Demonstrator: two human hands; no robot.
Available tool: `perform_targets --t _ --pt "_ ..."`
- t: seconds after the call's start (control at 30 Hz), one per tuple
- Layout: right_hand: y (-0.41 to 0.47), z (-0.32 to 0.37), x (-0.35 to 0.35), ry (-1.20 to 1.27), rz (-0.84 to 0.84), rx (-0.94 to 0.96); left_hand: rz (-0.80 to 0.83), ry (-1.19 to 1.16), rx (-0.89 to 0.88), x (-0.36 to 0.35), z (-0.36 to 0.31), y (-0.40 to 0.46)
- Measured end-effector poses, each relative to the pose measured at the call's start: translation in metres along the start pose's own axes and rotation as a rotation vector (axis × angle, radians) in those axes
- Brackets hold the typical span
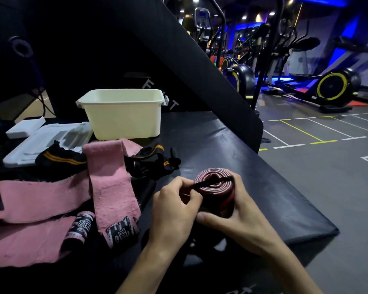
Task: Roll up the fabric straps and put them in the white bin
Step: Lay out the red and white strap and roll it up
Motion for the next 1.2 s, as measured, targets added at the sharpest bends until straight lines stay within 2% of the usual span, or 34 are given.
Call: perform_targets --t 0.13,0.3,0.5,0.8,0.87,0.97,1.07,1.2 --pt "0.004 -0.004 0.01 0.028 -0.106 -0.012 0.057 -0.035 -0.007 -0.005 -0.004 -0.002" --pt "0.005 0.002 0.012 0.013 -0.126 0.067 0.117 -0.052 -0.005 -0.006 0.001 0.004" --pt "0.007 0.006 0.014 0.073 -0.101 0.101 0.104 -0.123 -0.051 -0.002 0.0 0.008" --pt "0.005 0.004 0.004 0.137 0.044 0.085 0.278 -0.222 -0.068 -0.007 -0.002 0.013" --pt "0.005 0.004 0.002 0.181 0.097 0.074 0.275 -0.274 -0.04 -0.004 0.0 0.013" --pt "0.006 -0.001 0.007 0.161 0.087 0.062 0.246 -0.266 -0.039 -0.001 -0.002 0.011" --pt "0.009 -0.009 0.013 0.25 0.025 0.002 0.155 -0.201 -0.012 0.002 -0.001 0.007" --pt "0.006 -0.004 0.005 0.164 0.053 0.029 0.025 -0.09 -0.015 0.006 -0.001 0.003"
Point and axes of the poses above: each hand's wrist, its own y-axis towards the middle knuckle, its own x-axis out of the back of the hand, z = x × y, the point moved 10 cm from there along y, towards the middle knuckle, and after that the axes turned 5 degrees about -x, right-handed, at the moved point
